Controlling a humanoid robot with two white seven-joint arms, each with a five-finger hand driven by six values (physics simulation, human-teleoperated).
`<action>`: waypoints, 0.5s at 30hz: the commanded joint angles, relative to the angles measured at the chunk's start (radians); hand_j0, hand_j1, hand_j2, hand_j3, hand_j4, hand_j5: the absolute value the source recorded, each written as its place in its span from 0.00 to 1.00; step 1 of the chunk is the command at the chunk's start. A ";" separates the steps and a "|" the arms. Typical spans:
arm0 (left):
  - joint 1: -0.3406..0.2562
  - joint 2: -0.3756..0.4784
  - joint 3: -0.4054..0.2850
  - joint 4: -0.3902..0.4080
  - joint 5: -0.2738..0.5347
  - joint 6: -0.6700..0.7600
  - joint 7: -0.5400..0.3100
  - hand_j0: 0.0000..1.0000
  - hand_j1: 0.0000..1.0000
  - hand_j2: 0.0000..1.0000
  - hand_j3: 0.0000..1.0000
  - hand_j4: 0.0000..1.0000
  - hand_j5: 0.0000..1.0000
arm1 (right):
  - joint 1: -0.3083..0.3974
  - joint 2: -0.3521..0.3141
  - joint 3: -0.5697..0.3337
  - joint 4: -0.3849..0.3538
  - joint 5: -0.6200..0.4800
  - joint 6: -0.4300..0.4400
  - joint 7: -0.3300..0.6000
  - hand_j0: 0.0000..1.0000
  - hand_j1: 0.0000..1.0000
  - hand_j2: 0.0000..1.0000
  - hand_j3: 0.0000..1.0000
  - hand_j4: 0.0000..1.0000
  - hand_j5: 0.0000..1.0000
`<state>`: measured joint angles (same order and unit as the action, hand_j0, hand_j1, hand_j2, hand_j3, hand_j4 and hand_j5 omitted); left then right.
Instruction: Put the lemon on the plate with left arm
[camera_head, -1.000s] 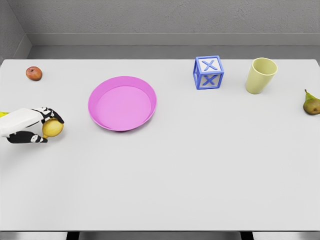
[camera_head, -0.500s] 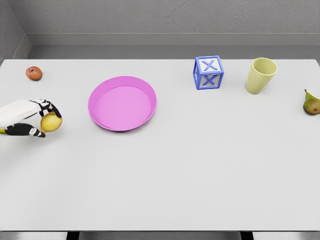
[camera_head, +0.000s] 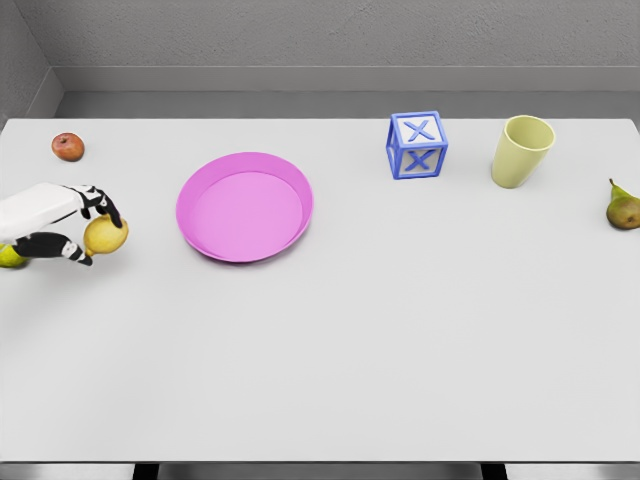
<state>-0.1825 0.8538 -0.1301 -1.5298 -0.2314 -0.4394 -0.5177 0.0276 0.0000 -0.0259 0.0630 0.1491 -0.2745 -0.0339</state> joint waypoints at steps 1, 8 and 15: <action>0.000 -0.010 0.000 0.000 0.006 0.002 0.001 0.41 0.41 0.41 0.41 0.41 0.41 | 0.000 0.000 0.000 0.000 0.000 0.000 0.000 1.00 1.00 1.00 1.00 1.00 1.00; -0.015 -0.025 0.000 0.000 0.006 0.002 0.001 0.41 0.41 0.41 0.41 0.41 0.41 | 0.000 0.000 0.000 0.000 0.000 0.000 0.000 1.00 1.00 1.00 1.00 1.00 1.00; -0.028 -0.045 0.000 0.000 0.006 0.004 0.001 0.40 0.40 0.40 0.40 0.40 0.40 | 0.000 0.000 0.000 0.000 0.000 0.000 0.000 1.00 1.00 1.00 1.00 1.00 1.00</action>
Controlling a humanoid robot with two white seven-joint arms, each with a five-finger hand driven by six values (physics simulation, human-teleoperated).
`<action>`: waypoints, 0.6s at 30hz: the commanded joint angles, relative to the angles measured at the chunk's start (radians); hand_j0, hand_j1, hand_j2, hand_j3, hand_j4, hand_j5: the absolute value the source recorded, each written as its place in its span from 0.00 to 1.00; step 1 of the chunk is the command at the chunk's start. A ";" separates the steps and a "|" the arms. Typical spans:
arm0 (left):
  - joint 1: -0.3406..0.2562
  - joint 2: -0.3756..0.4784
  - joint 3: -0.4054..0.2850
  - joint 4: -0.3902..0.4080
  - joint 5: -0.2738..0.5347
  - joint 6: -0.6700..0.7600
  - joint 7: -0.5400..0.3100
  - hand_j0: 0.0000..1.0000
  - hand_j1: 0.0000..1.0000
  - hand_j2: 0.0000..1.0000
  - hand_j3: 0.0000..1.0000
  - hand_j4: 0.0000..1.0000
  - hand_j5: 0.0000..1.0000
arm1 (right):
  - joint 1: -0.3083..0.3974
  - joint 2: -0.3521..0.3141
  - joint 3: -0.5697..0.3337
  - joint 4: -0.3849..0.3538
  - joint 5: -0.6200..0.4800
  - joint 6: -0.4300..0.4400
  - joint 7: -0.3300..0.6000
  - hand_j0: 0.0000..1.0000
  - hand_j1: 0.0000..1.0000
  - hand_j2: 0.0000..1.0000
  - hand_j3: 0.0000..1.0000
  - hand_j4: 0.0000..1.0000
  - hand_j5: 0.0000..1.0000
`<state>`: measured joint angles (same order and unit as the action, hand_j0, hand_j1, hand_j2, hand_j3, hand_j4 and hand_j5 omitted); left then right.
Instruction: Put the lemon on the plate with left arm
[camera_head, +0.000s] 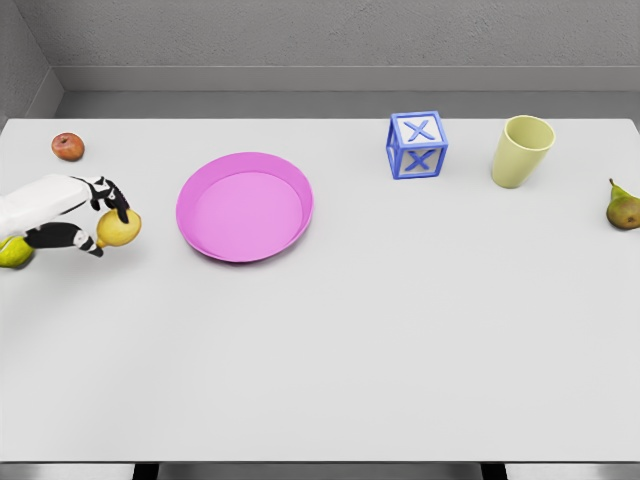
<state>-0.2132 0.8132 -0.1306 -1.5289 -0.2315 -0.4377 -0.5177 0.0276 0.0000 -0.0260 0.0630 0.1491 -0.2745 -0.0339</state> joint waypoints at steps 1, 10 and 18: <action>-0.002 -0.006 0.000 0.000 0.006 0.002 0.001 0.40 0.40 0.40 0.40 0.40 0.40 | 0.000 0.000 0.000 0.000 0.000 0.000 0.000 1.00 1.00 1.00 1.00 1.00 1.00; -0.008 -0.022 -0.001 -0.004 0.006 0.002 0.001 0.39 0.39 0.39 0.39 0.39 0.39 | 0.000 0.000 0.000 0.000 0.000 0.000 0.000 1.00 1.00 1.00 1.00 1.00 1.00; -0.008 -0.026 -0.001 -0.008 0.006 0.004 0.001 0.39 0.39 0.39 0.39 0.39 0.39 | 0.000 0.000 0.000 0.000 0.000 0.000 0.000 1.00 1.00 1.00 1.00 1.00 1.00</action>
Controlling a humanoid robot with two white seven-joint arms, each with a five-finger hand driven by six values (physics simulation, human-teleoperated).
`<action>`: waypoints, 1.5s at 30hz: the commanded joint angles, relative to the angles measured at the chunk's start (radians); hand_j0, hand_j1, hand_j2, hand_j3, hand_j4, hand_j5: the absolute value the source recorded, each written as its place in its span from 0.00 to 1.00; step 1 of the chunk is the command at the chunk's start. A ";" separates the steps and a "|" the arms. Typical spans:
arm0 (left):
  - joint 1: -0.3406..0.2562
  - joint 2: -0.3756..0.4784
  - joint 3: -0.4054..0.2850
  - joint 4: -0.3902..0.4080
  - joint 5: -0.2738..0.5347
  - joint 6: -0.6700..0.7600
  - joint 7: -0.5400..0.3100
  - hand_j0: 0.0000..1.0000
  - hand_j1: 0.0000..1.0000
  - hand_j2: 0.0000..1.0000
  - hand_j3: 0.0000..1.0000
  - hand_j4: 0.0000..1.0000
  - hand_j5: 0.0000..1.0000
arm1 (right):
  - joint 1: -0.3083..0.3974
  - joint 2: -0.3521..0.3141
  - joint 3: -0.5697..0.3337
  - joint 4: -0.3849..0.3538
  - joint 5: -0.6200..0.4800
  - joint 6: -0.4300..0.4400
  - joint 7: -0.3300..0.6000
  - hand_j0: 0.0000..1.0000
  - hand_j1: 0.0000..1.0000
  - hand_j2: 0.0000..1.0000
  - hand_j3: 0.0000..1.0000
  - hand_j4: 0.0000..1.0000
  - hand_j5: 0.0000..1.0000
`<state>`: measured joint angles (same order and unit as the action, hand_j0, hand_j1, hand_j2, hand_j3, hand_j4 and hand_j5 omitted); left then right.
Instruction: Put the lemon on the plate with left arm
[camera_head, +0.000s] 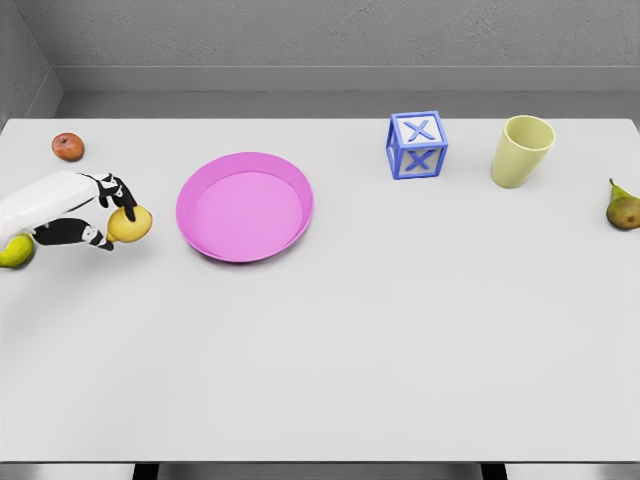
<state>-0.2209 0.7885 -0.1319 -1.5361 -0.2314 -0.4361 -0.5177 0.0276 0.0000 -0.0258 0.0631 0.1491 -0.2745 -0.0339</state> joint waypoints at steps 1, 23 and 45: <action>0.000 -0.003 0.000 -0.001 0.006 0.002 0.001 0.39 0.39 0.39 0.39 0.39 0.39 | 0.000 0.000 0.000 0.000 0.000 0.000 0.000 1.00 1.00 1.00 1.00 1.00 1.00; -0.095 -0.152 -0.009 -0.030 -0.012 0.002 -0.002 0.88 0.88 0.88 0.88 0.88 0.88 | 0.000 0.000 0.000 0.000 0.000 0.000 0.000 1.00 1.00 1.00 1.00 1.00 1.00; 0.054 -0.135 0.179 -0.044 0.003 -0.175 -0.002 1.00 1.00 1.00 1.00 1.00 1.00 | 0.000 0.000 0.000 0.000 0.000 0.000 0.000 1.00 1.00 1.00 1.00 1.00 1.00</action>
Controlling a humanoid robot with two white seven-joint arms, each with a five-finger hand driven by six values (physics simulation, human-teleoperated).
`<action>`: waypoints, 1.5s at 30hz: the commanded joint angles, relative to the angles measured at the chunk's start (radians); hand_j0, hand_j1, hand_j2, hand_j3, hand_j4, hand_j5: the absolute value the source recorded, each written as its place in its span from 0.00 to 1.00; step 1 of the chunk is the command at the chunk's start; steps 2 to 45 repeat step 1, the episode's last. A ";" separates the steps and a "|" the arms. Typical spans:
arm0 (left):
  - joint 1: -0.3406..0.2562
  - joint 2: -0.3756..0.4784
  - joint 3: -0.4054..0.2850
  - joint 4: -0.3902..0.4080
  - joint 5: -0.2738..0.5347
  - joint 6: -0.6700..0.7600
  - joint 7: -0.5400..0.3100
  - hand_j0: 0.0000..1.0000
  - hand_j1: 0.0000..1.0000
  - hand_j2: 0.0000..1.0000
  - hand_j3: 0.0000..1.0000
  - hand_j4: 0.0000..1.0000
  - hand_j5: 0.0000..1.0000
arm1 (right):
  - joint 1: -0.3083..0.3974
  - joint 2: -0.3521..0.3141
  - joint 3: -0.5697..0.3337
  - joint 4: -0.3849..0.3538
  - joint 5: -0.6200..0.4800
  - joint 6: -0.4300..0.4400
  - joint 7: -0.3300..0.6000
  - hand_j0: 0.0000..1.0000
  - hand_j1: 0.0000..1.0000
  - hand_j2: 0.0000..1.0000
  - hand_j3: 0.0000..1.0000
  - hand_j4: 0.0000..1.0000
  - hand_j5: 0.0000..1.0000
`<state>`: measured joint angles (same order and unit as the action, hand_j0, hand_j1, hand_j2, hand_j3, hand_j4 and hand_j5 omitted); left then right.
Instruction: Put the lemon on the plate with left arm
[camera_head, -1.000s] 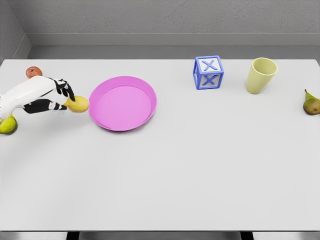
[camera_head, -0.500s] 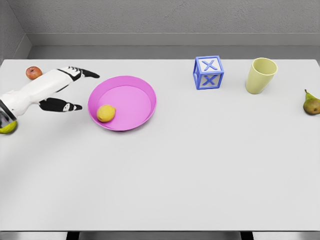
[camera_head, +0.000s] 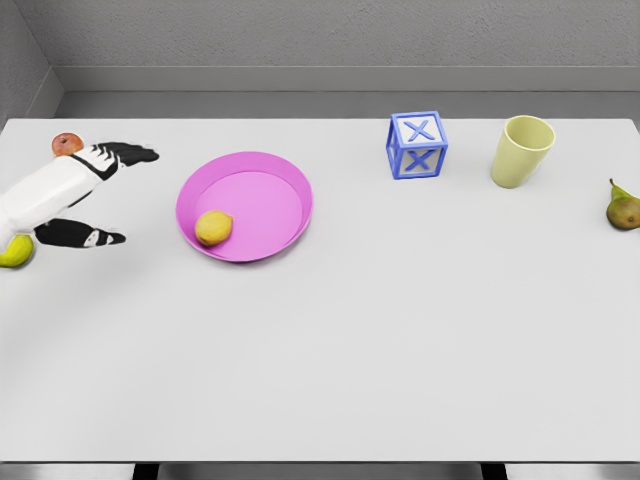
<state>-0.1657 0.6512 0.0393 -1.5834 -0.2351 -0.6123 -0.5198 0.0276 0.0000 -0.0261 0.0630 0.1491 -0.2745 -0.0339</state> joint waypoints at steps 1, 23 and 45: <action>0.000 0.004 0.008 0.003 0.005 0.001 0.000 1.00 1.00 1.00 1.00 1.00 1.00 | 0.000 0.000 0.000 0.000 0.000 0.000 0.000 1.00 1.00 1.00 1.00 1.00 1.00; 0.000 0.004 0.008 0.003 0.005 0.001 0.000 1.00 1.00 1.00 1.00 1.00 1.00 | 0.000 0.000 0.000 0.000 0.000 0.000 0.000 1.00 1.00 1.00 1.00 1.00 1.00; 0.000 0.004 0.008 0.003 0.005 0.001 0.000 1.00 1.00 1.00 1.00 1.00 1.00 | 0.000 0.000 0.000 0.000 0.000 0.000 0.000 1.00 1.00 1.00 1.00 1.00 1.00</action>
